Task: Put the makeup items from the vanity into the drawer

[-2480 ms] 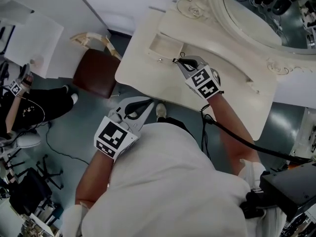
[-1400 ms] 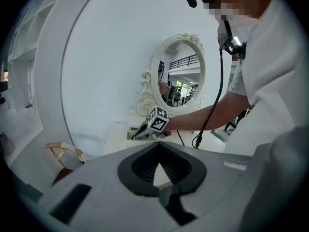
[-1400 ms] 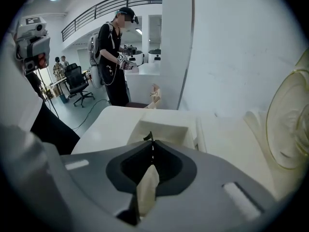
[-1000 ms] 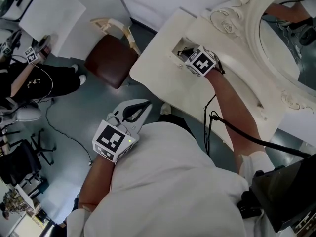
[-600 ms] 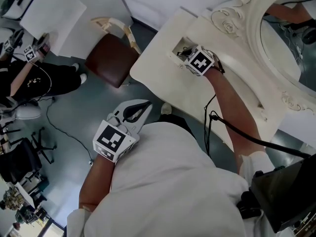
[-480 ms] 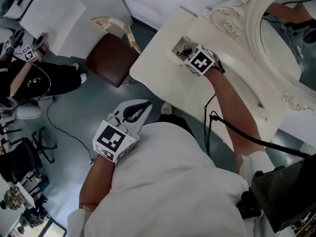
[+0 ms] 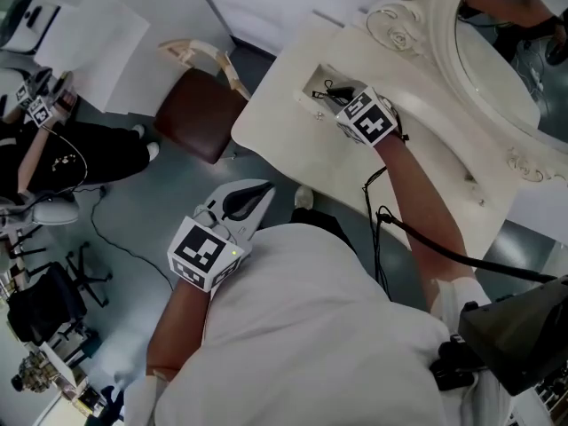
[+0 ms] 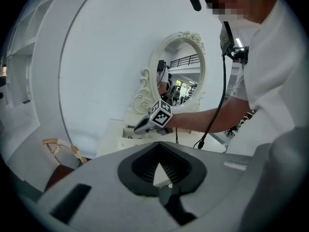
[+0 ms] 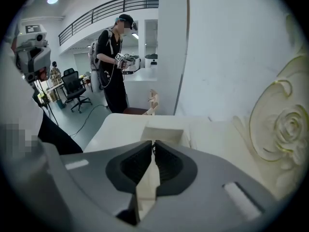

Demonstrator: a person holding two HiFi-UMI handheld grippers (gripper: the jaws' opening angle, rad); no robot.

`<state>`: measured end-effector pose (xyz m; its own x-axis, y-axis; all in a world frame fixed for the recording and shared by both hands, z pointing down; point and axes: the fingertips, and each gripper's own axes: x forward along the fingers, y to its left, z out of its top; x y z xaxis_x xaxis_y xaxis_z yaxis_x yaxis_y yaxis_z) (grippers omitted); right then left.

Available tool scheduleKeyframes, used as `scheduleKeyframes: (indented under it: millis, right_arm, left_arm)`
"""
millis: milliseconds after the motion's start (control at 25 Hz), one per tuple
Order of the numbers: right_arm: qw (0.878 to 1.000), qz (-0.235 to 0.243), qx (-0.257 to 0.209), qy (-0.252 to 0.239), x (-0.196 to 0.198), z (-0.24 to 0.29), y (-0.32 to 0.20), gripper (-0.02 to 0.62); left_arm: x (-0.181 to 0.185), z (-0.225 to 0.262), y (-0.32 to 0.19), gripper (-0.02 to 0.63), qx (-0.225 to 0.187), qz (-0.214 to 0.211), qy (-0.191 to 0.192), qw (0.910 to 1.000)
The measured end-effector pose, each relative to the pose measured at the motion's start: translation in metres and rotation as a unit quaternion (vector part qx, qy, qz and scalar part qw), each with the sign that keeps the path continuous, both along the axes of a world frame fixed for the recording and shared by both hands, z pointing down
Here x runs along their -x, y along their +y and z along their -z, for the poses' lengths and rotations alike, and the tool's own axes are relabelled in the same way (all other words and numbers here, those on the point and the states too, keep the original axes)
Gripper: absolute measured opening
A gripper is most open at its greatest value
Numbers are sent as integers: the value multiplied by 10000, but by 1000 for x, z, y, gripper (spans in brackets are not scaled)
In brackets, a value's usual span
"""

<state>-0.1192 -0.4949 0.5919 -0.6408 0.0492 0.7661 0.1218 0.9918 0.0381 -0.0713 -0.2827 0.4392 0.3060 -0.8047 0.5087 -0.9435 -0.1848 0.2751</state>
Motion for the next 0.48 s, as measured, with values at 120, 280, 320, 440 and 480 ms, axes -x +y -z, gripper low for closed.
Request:
scheduleKeyframes:
  millis: [120, 280, 320, 440, 480]
  right_arm:
    - [9988, -370, 13, -306, -17, 20, 13, 2]
    - [9959, -761, 194, -458, -47, 32, 50, 2]
    - [9945, -875, 287, -494, -55, 32, 63, 2]
    - [9889, -1218, 543, -661, -76, 37, 107, 2]
    - [9867, -1329, 587, -731, -83, 40, 122, 2]
  left_arm:
    - [3, 6, 6, -2, -126, -99, 106, 9998]
    - [1, 9, 19, -2, -236, -362, 300, 9986]
    - [1, 11, 24, -2, -271, -457, 311, 9981]
    - [2, 20, 43, -2, -399, -694, 316, 9963]
    - [2, 23, 52, -2, -438, -766, 323, 9956]
